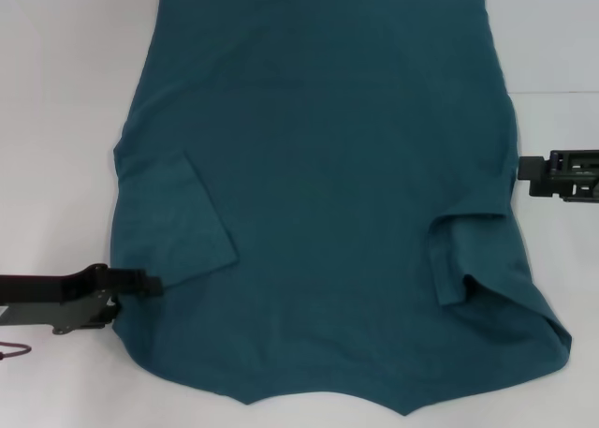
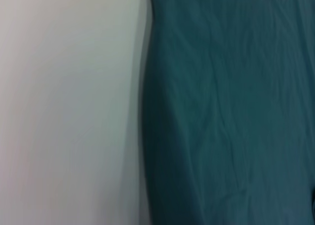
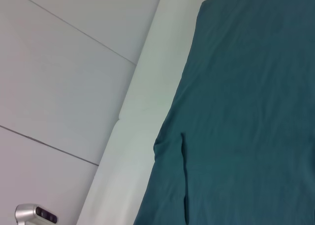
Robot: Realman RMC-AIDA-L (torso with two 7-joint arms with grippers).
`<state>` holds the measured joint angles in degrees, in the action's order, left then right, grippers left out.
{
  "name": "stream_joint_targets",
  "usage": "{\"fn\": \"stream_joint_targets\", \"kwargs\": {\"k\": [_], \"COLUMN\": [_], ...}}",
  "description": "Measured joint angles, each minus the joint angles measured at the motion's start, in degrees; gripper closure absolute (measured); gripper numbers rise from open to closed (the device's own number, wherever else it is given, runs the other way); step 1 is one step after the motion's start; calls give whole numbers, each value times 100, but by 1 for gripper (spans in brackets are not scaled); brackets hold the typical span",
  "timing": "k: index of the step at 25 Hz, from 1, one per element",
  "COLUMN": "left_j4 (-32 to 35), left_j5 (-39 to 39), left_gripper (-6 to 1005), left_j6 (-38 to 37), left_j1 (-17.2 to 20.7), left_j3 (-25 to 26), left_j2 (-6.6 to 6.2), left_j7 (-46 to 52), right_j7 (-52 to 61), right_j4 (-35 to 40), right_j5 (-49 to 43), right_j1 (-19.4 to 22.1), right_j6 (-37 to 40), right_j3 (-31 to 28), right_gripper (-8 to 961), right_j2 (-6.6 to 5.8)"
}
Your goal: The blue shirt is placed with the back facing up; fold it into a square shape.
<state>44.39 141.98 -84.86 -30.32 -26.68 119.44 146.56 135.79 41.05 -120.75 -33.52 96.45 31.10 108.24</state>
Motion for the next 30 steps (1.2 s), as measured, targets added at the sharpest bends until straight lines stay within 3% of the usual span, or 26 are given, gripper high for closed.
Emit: {"fn": "stream_joint_targets", "kwargs": {"k": [10, 18, 26, 30], "left_j4": [24, 13, 9, -4], "left_j5": [5, -75, -137, -139], "left_gripper": [639, 827, 982, 982], "left_j6": [63, -31, -80, -35], "left_j1": [-18, -54, -120, -159], "left_j3": [-28, -13, 0, -13], "left_j2": [-19, -26, -48, -53], "left_j7": [-22, -160, -190, -190], "right_j7": [0, 0, -72, -480], "right_j4": [2, 32, 61, 84], "right_j5": [-24, -315, -1562, -1907], "right_j1": [23, 105, 188, 221], "right_j6": [12, 90, 305, 212], "right_j3": [19, 144, 190, 152], "right_gripper": [334, 335, 334, 334], "right_j2": [-18, -150, -370, -356]}}
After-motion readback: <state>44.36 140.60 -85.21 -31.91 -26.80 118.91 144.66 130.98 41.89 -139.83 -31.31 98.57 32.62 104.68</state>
